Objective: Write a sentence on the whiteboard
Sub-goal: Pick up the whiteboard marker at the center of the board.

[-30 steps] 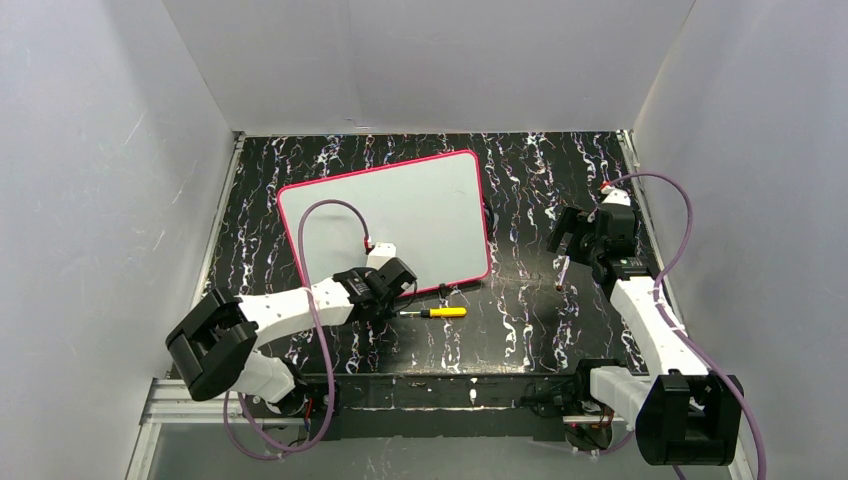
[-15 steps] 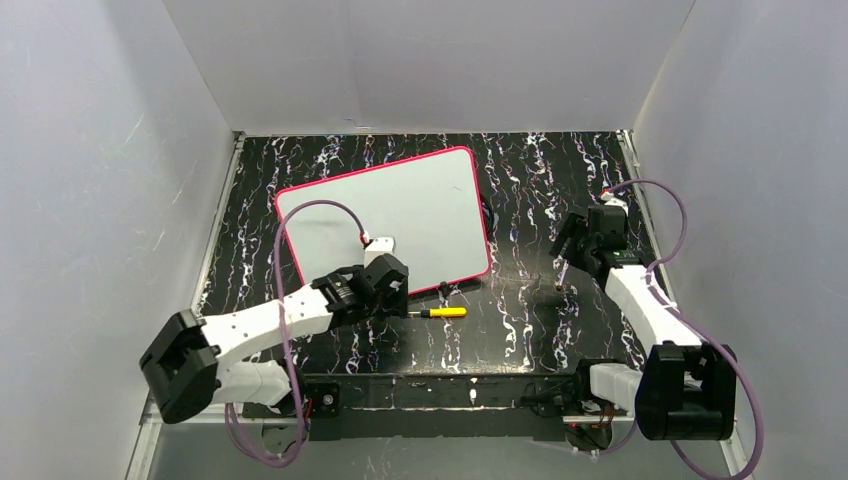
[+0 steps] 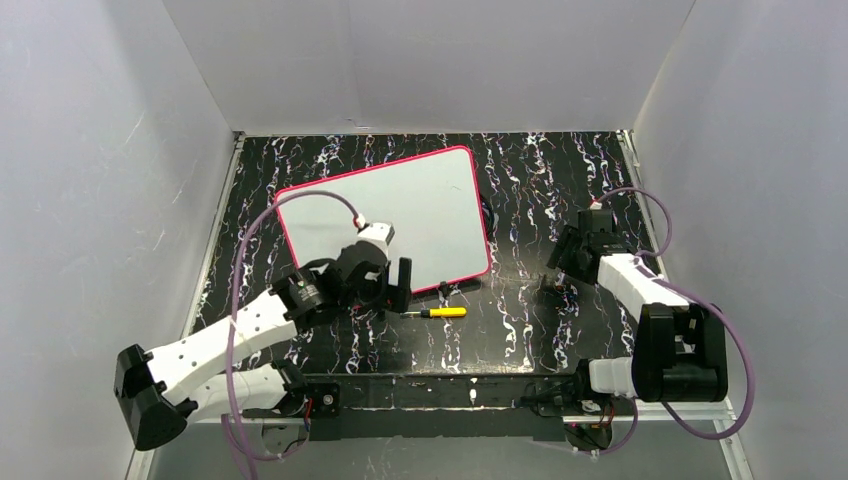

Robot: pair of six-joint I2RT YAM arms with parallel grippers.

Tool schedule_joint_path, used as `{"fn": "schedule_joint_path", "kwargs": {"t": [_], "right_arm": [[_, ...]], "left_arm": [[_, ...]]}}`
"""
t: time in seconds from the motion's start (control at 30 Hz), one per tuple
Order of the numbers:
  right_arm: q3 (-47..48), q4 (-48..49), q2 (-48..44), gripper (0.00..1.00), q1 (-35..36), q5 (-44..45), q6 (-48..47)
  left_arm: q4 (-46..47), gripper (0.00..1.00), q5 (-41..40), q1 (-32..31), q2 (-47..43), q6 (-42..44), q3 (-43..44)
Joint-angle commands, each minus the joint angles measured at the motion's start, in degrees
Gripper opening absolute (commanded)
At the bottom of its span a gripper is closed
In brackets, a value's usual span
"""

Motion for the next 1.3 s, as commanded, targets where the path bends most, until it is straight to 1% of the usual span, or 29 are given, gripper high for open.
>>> {"fn": "schedule_joint_path", "kwargs": {"t": [0.0, 0.07, 0.13, 0.2, 0.27, 0.33, 0.37, 0.47, 0.53, 0.57, 0.63, 0.7, 0.9, 1.0, 1.07, 1.2, 1.27], "right_arm": [[2.7, -0.7, 2.8, 0.66, -0.3, 0.2, 0.0], [3.4, -1.9, 4.4, 0.59, -0.3, 1.1, 0.1], [3.9, -2.8, 5.9, 0.56, -0.3, 2.0, 0.1], [4.1, -2.9, 7.4, 0.5, -0.3, 2.1, 0.1], [4.5, -3.2, 8.8, 0.43, -0.2, 1.9, 0.1], [5.2, -3.4, 9.9, 0.35, -0.3, 1.7, 0.0], [5.4, -3.4, 10.4, 0.27, -0.3, 1.6, 0.0], [6.3, -3.9, 11.3, 0.1, -0.3, 1.4, -0.3], [7.2, -5.1, 11.1, 0.04, -0.2, 1.2, -0.4], [7.7, -5.6, 10.2, 0.01, -0.3, 0.9, -0.5], [8.7, -7.0, 8.1, 0.01, -0.2, -0.8, -1.1], [10.3, -9.7, 5.3, 0.01, -0.1, -3.0, -2.1], [16.8, -17.2, -7.8, 0.01, 0.8, -22.8, -6.2], [20.0, -17.7, -14.4, 0.01, 2.3, -32.8, -7.8], [21.6, -16.7, -17.4, 0.01, 2.8, -41.1, -7.4], [23.4, -15.7, -18.4, 0.01, 3.9, -54.5, -4.8], [24.7, -17.3, -17.9, 0.01, 6.4, -56.3, -5.6]], "left_arm": [[-5.5, 0.91, -0.2, 0.2, 0.9, 13.4, 12.9], [-5.7, 0.91, -0.2, 1.4, 2.2, 18.1, 17.5], [-3.9, 0.92, -0.2, 3.2, 3.0, 22.5, 20.2], [0.3, 0.92, 0.6, 6.6, 3.1, 25.4, 21.0], [4.1, 0.92, 3.1, 11.4, 3.0, 26.0, 20.7], [7.6, 0.92, 3.8, 14.7, 2.6, 27.3, 19.4], [9.4, 0.92, 3.1, 15.1, 2.1, 29.9, 18.0], [13.6, 0.92, -0.1, 15.2, -0.1, 34.7, 13.3], [16.9, 0.92, -0.7, 15.1, -2.9, 35.3, 8.8], [18.2, 0.92, 0.2, 15.1, -4.4, 35.3, 7.0], [19.4, 0.93, 2.4, 15.1, -7.1, 35.3, 5.6], [21.0, 0.93, 5.6, 15.1, -9.0, 37.6, 4.5], [23.1, 0.93, 17.0, 15.0, -12.8, 44.0, 1.5], [24.0, 0.93, 21.4, 14.9, -13.7, 44.9, 0.6], [24.3, 0.93, 25.6, 14.9, -14.3, 46.3, 0.2], [26.3, 0.91, 34.0, 14.9, -14.7, 49.7, -1.8], [26.7, 0.89, 37.6, 14.7, -13.6, 48.9, -1.7]]}}
